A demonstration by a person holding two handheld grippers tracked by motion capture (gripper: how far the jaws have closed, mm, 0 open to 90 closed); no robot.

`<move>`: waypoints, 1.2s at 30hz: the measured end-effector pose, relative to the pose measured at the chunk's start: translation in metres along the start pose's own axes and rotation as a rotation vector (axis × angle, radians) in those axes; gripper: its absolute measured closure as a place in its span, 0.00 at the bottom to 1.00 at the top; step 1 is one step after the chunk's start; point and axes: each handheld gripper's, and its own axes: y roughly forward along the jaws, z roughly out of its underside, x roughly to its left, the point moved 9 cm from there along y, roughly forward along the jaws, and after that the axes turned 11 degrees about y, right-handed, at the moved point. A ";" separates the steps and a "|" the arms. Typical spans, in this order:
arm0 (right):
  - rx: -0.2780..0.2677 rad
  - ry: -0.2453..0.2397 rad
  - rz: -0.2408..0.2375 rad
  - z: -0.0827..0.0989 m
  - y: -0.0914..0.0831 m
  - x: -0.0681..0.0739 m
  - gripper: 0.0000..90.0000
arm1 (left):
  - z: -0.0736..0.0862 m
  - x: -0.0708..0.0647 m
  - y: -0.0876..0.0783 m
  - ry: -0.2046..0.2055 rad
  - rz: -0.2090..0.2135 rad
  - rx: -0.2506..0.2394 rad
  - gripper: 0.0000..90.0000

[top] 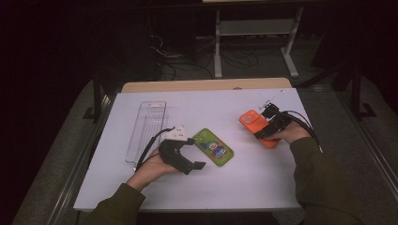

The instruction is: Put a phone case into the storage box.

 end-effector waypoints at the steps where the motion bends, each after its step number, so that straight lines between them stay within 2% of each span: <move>1: -0.008 -0.012 -0.009 0.001 -0.002 0.003 0.17 | 0.000 0.001 0.000 0.003 -0.004 0.003 0.00; 5: -0.015 -0.044 -0.029 0.004 -0.010 0.013 0.17 | -0.001 0.006 -0.001 0.011 -0.018 0.007 0.00; 7: -0.018 -0.054 -0.040 0.006 -0.012 0.018 0.17 | -0.004 0.005 0.000 -0.014 -0.019 -0.002 0.00; 9: -0.022 -0.078 -0.053 0.008 -0.014 0.022 0.17 | -0.006 0.005 0.000 -0.015 -0.012 0.003 0.00; 16: -0.025 -0.147 -0.064 0.011 -0.020 0.038 0.17 | -0.020 0.010 0.006 0.024 0.003 0.019 0.00; 19: -0.017 -0.162 -0.072 0.012 -0.020 0.044 0.17 | -0.026 0.012 0.008 0.032 0.008 0.021 0.00; 26: -0.005 -0.202 -0.084 0.015 -0.018 0.051 0.17 | -0.032 0.018 0.014 0.083 0.024 0.047 0.00; 29: 0.004 -0.250 -0.106 0.016 -0.016 0.056 0.17 | -0.032 0.018 0.013 0.095 0.025 0.054 0.00; 32: 0.007 -0.298 -0.116 0.017 -0.015 0.062 0.17 | -0.030 0.019 0.011 0.124 0.022 0.065 0.00; 35: 0.001 -0.338 -0.131 0.016 -0.019 0.069 0.17 | -0.028 0.018 0.010 0.127 0.024 0.077 0.00; 36: -0.003 -0.342 -0.141 0.016 -0.020 0.072 0.17 | -0.027 0.019 0.010 0.144 0.025 0.084 0.00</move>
